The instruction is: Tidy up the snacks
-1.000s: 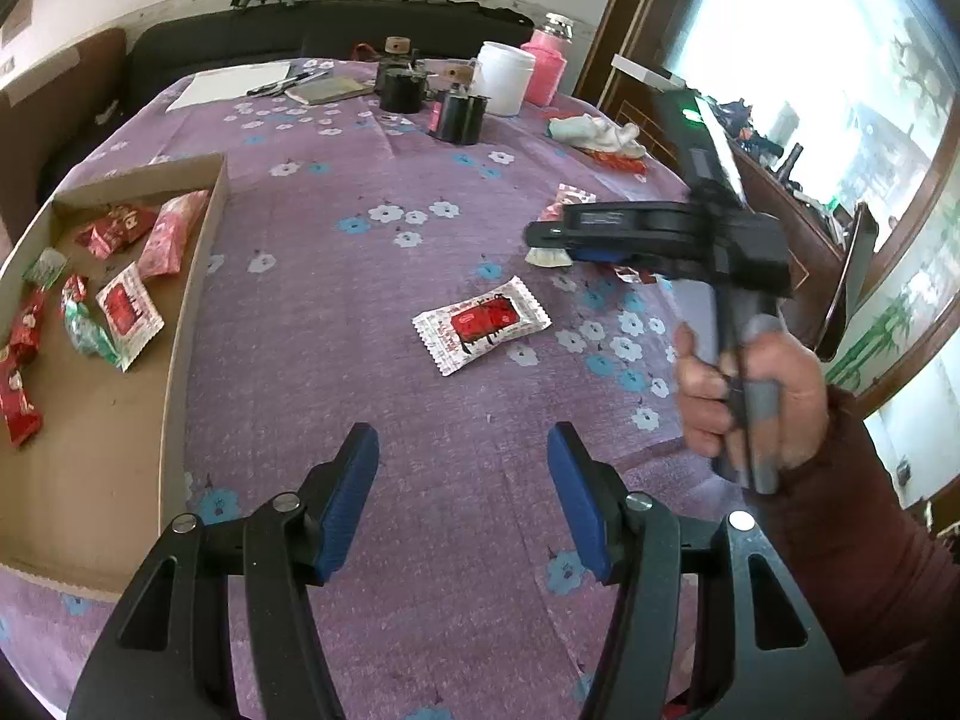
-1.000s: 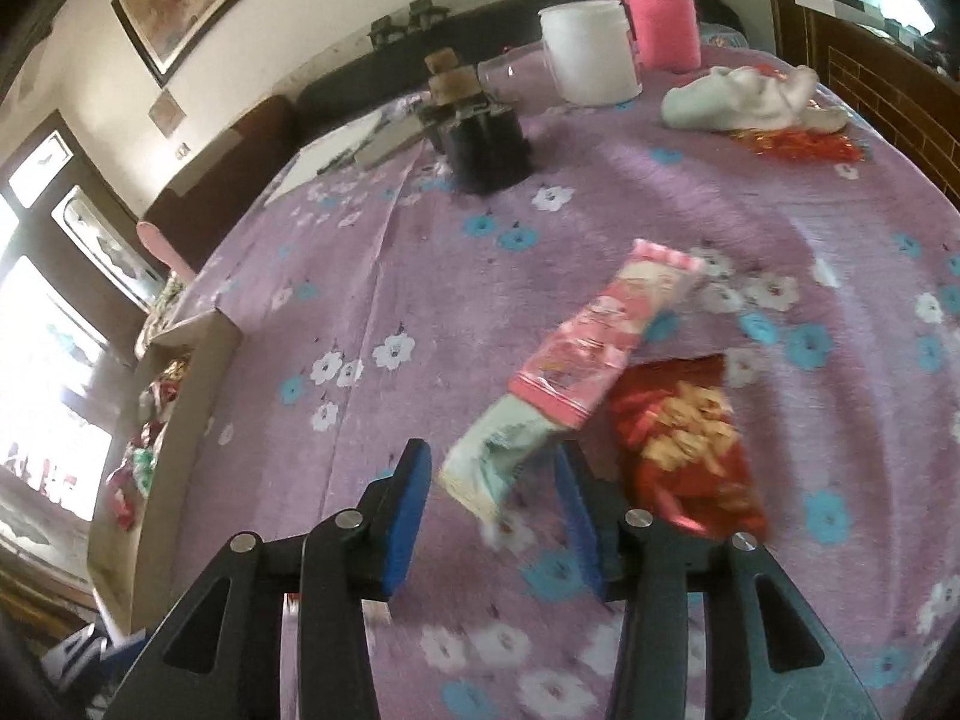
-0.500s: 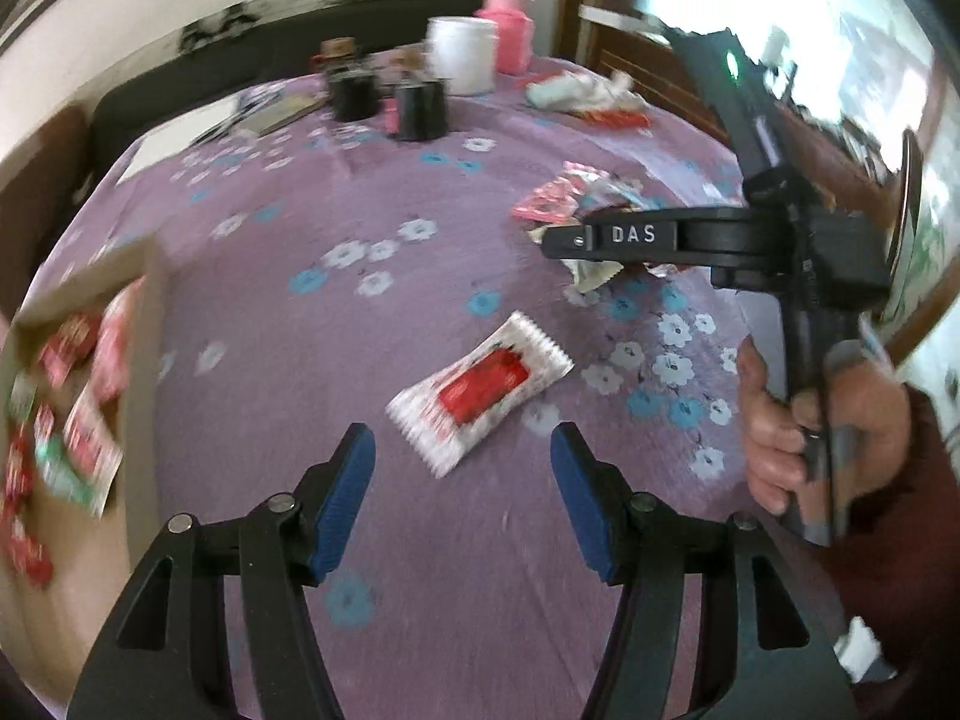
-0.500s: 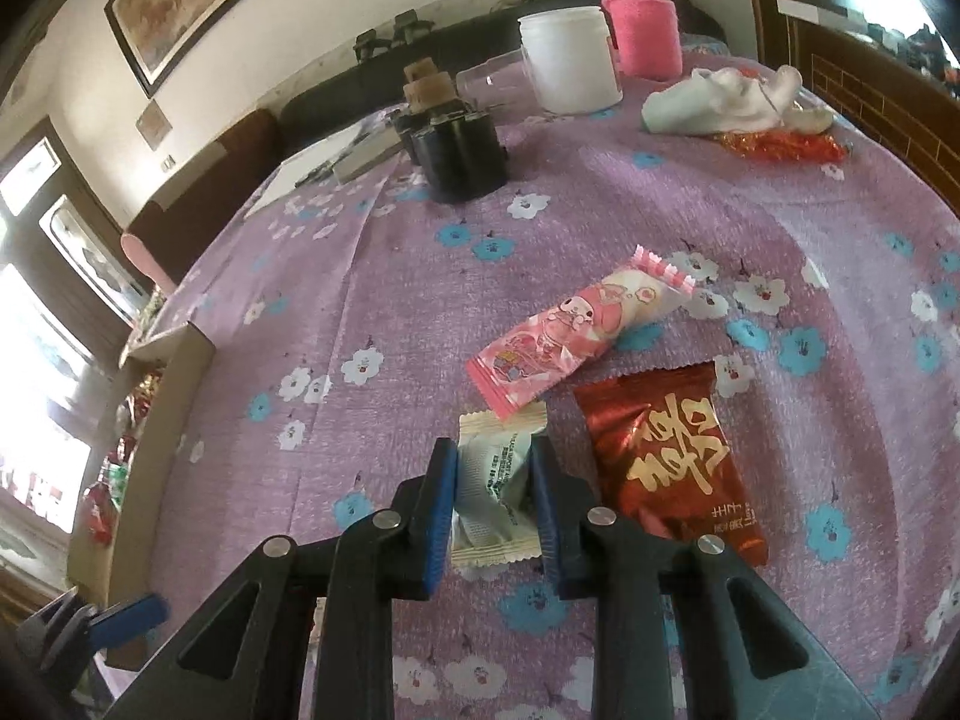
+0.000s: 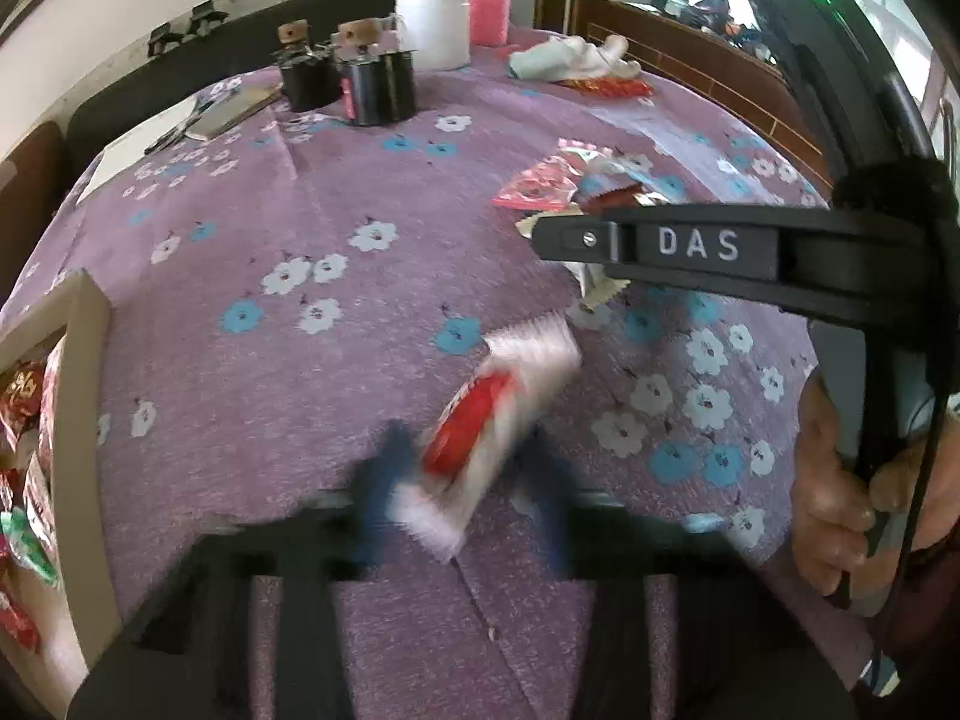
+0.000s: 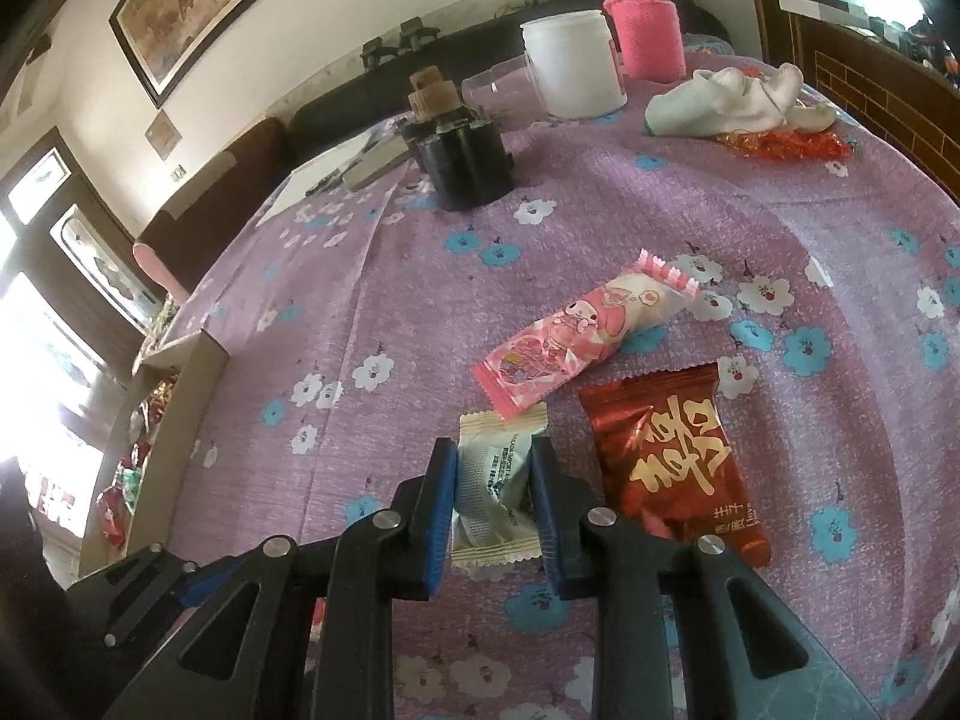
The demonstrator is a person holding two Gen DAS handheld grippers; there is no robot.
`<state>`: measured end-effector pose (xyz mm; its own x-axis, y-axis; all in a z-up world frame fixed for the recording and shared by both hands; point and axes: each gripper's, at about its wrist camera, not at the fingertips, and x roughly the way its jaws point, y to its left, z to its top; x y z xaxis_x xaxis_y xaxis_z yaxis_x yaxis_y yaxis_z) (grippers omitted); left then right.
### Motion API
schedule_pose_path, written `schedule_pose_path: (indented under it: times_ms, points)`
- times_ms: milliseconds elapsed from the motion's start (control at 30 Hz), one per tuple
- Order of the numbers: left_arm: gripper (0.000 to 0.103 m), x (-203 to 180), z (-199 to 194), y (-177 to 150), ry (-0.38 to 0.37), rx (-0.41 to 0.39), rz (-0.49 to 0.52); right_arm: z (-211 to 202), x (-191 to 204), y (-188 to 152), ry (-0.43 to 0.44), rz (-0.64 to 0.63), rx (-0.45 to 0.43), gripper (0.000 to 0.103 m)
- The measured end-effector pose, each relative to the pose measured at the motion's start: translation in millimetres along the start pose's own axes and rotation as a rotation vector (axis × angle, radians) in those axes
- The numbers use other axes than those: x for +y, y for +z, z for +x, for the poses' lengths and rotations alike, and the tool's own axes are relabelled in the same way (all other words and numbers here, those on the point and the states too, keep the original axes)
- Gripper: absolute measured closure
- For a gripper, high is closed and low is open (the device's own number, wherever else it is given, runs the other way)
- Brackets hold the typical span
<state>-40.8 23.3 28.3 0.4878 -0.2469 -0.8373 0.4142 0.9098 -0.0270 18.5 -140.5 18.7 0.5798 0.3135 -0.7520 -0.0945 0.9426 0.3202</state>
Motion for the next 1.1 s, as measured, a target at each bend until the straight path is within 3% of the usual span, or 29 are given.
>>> schedule_pose_path:
  times_ms: [33,500,733,800,867,967,1100]
  points:
    - [0.095,2,0,0,-0.01,0.005,-0.016,-1,1,0,0.0,-0.001,-0.003,0.077]
    - [0.095,24,-37,-11,-0.079,-0.09,-0.162,-4,7,-2,-0.019,-0.033,-0.032,0.077]
    - [0.094,21,-17,-24,-0.03,-0.013,-0.132,0,10,-5,-0.032,-0.043,-0.02,0.077]
    - [0.089,19,-19,-26,-0.012,-0.012,-0.114,-1,9,-5,-0.03,-0.038,-0.022,0.077]
    - [0.066,17,-24,-26,0.026,-0.02,-0.093,-1,8,-5,-0.029,-0.032,-0.02,0.077]
    - [0.047,17,-34,-25,0.073,-0.059,-0.053,1,7,-5,-0.023,-0.027,-0.01,0.077]
    - [0.047,12,-41,-29,0.126,-0.027,0.042,1,6,-6,-0.02,-0.024,-0.007,0.077]
